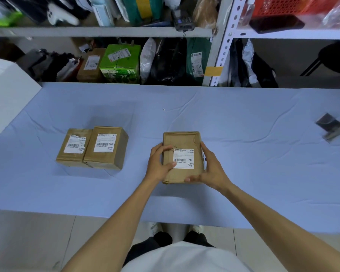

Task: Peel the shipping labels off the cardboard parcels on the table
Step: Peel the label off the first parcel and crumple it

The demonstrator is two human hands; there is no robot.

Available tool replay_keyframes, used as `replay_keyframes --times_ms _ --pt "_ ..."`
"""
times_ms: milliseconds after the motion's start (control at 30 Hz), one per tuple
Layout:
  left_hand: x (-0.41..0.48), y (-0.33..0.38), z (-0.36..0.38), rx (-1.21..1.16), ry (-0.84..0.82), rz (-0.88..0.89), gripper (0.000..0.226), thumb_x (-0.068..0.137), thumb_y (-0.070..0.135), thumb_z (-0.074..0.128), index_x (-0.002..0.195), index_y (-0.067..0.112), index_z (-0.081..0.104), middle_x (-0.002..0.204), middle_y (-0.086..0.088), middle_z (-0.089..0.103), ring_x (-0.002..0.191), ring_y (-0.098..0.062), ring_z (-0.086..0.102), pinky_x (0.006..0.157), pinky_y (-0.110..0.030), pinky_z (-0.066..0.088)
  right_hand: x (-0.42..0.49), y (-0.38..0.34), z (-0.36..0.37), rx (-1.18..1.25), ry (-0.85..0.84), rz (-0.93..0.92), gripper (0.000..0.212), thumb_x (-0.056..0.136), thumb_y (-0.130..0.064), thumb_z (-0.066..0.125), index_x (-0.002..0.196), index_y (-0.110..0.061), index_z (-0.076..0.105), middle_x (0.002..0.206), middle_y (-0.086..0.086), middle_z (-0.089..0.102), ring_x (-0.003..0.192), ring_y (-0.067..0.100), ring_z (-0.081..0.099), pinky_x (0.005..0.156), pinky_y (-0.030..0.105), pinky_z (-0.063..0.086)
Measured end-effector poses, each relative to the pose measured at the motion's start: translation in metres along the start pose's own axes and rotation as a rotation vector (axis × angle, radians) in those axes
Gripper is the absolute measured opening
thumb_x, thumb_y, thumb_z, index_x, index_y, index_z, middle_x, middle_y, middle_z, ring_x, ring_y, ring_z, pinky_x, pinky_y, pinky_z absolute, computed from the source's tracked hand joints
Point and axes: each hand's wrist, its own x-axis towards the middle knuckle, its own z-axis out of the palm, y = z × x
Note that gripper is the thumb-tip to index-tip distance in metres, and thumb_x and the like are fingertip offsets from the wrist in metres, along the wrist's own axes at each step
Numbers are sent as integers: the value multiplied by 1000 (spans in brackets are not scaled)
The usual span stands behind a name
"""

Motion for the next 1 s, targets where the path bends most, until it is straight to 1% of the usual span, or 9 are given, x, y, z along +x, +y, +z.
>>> replay_keyframes --times_ms 67,133,200,333,467,567,667,733,1000 --pt "-6 -2 0 -52 9 -57 60 72 -1 76 120 31 57 134 -3 39 119 -13 48 105 -25 40 0 -1 1 30 -28 -4 138 41 -36 91 152 -37 8 138 -12 39 124 8 42 97 25 40" --pt "-13 -5 -1 -107 26 -113 60 74 -1 75 120 33 58 130 -3 41 117 -18 50 103 -31 45 -3 0 3 38 -45 -2 137 45 -27 93 152 -37 8 139 -10 40 126 13 44 99 30 44" --pt "-18 -9 -5 -90 19 -100 55 75 1 75 116 34 59 127 -1 43 118 -20 51 101 -28 45 -8 -1 3 23 -53 -9 136 48 -23 94 152 -34 8 141 -7 40 127 17 45 100 35 47" --pt "-19 -9 -13 -46 -8 -93 51 73 2 78 109 34 62 126 1 46 116 -18 52 98 -25 46 -8 -4 1 -2 -84 -25 138 46 -21 96 152 -30 8 138 -3 42 122 18 49 92 29 51" --pt "-15 -7 -9 -32 64 -100 42 76 5 75 98 40 65 121 3 50 109 -16 57 89 -18 47 -8 -7 -1 -3 -87 -18 136 45 -21 95 151 -31 11 136 -1 42 120 21 49 92 36 52" --pt "-9 -7 -7 -13 92 -69 33 76 10 76 97 33 68 119 2 51 111 -11 55 85 -9 42 -7 -6 -1 1 -84 -23 134 44 -20 96 150 -30 14 135 -2 42 119 21 50 89 33 53" --pt "-2 -3 -5 -22 87 -47 26 78 13 77 100 26 71 121 -2 50 113 -13 55 98 -23 45 -7 -5 -1 -4 -87 -20 134 44 -22 96 150 -30 14 136 -2 42 120 21 50 95 38 51" --pt "2 -2 -3 -19 106 -49 22 79 17 77 99 23 72 121 -3 50 112 -13 55 102 -27 45 -7 -5 -1 -3 -91 -12 135 44 -23 95 150 -31 12 137 -2 42 121 21 50 98 41 50" --pt "6 0 5 34 165 -102 10 78 25 78 84 30 71 114 6 50 102 -7 55 91 -20 41 -3 -9 -1 -75 -135 -2 137 43 -33 91 149 -28 5 136 2 37 120 22 47 96 44 50"
